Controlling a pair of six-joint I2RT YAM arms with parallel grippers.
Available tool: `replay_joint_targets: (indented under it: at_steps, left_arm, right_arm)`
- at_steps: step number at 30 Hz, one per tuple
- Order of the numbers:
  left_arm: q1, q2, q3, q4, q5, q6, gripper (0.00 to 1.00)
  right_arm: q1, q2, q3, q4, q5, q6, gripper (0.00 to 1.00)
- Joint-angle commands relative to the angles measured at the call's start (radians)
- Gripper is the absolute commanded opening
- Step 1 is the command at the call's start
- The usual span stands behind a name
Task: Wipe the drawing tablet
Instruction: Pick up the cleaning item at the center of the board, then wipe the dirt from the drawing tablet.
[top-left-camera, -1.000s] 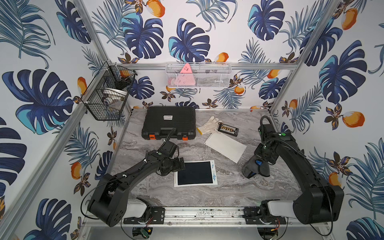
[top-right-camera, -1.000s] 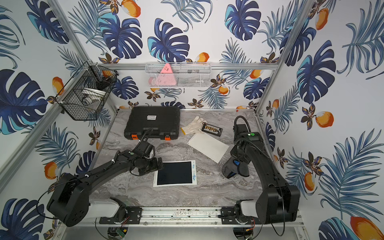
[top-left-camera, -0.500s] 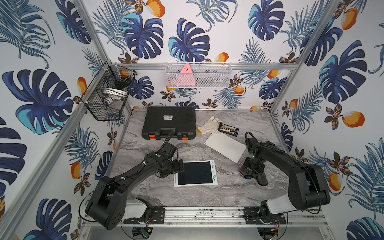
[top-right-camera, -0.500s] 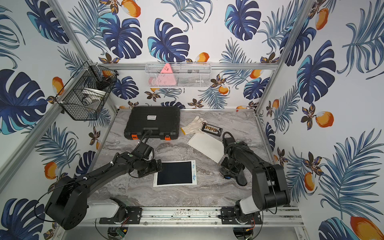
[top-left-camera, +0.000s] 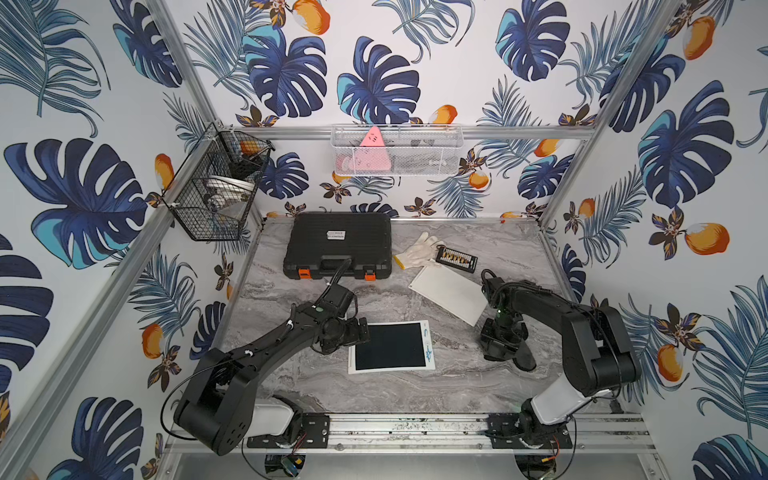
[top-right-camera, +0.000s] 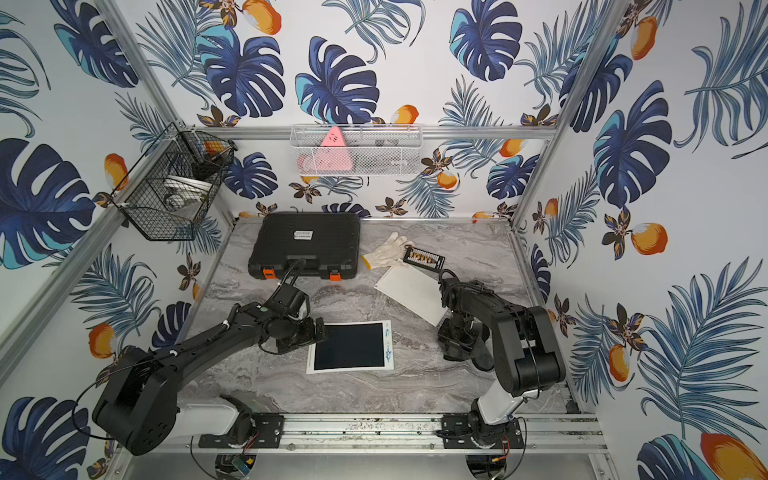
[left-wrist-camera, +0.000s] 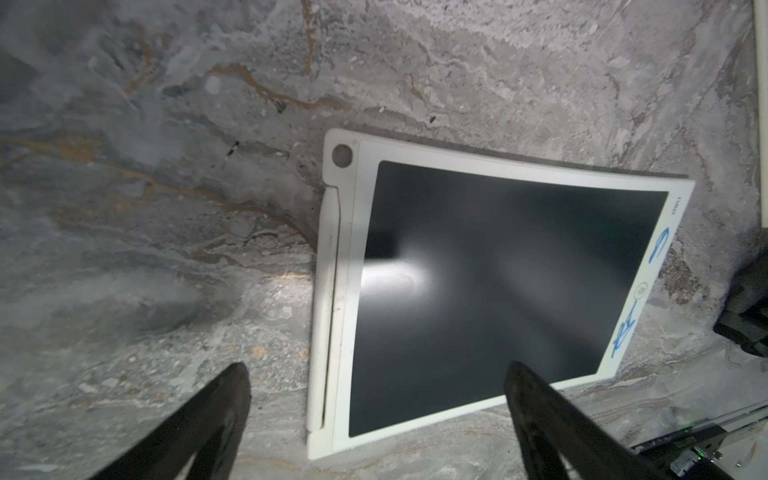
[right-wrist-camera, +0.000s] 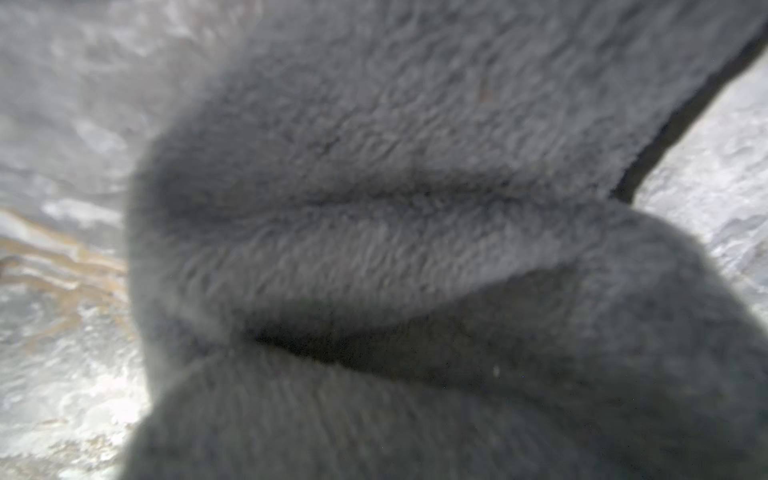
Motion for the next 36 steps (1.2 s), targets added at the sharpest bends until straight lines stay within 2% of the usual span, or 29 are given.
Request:
replay_joint_targets:
  at_steps: [1,3,5,7,8,16,20,23,27,32,36]
  left_arm:
    - [-0.001,-0.010,0.007,-0.025,-0.018,0.021,0.99]
    - [0.001,-0.015,0.009,-0.031,-0.024,0.025,0.99]
    - [0.001,-0.017,0.009,-0.037,-0.027,0.028,0.99]
    - [0.004,-0.017,0.016,-0.047,-0.037,0.040,0.99]
    - [0.007,-0.017,0.019,-0.052,-0.039,0.046,0.99]
    - [0.034,-0.014,0.033,-0.076,-0.046,0.082,0.99]
    - [0.049,-0.014,0.033,-0.092,-0.059,0.108,0.98]
    - [0.066,-0.003,0.032,-0.100,-0.064,0.138,0.96]
    - [0.080,0.015,0.025,-0.108,-0.088,0.176,0.91]
    - [0.083,0.056,0.013,-0.070,-0.063,0.170,0.78]
    - [0.082,0.096,0.001,-0.030,-0.062,0.162,0.64]
  right_arm:
    - [0.002,0.049,-0.023,0.157,0.007,0.000,0.46]
    - [0.006,0.052,-0.031,0.169,-0.012,0.004,0.32]
    - [0.007,0.037,-0.038,0.177,-0.018,0.009,0.12]
    - [0.007,-0.003,-0.045,0.188,-0.030,0.011,0.01]
    - [0.008,-0.032,-0.042,0.184,-0.030,0.012,0.00]
    - [0.009,-0.258,0.084,0.040,0.030,0.033,0.00]
    - [0.030,-0.316,0.141,-0.033,0.031,0.012,0.00]
    - [0.132,-0.345,0.164,-0.047,0.026,0.007,0.00]
    - [0.301,-0.348,0.153,0.087,-0.173,0.011,0.00]
    - [0.518,-0.193,0.227,0.188,-0.267,0.026,0.00]
    - [0.612,-0.069,0.297,0.277,-0.307,0.035,0.00]
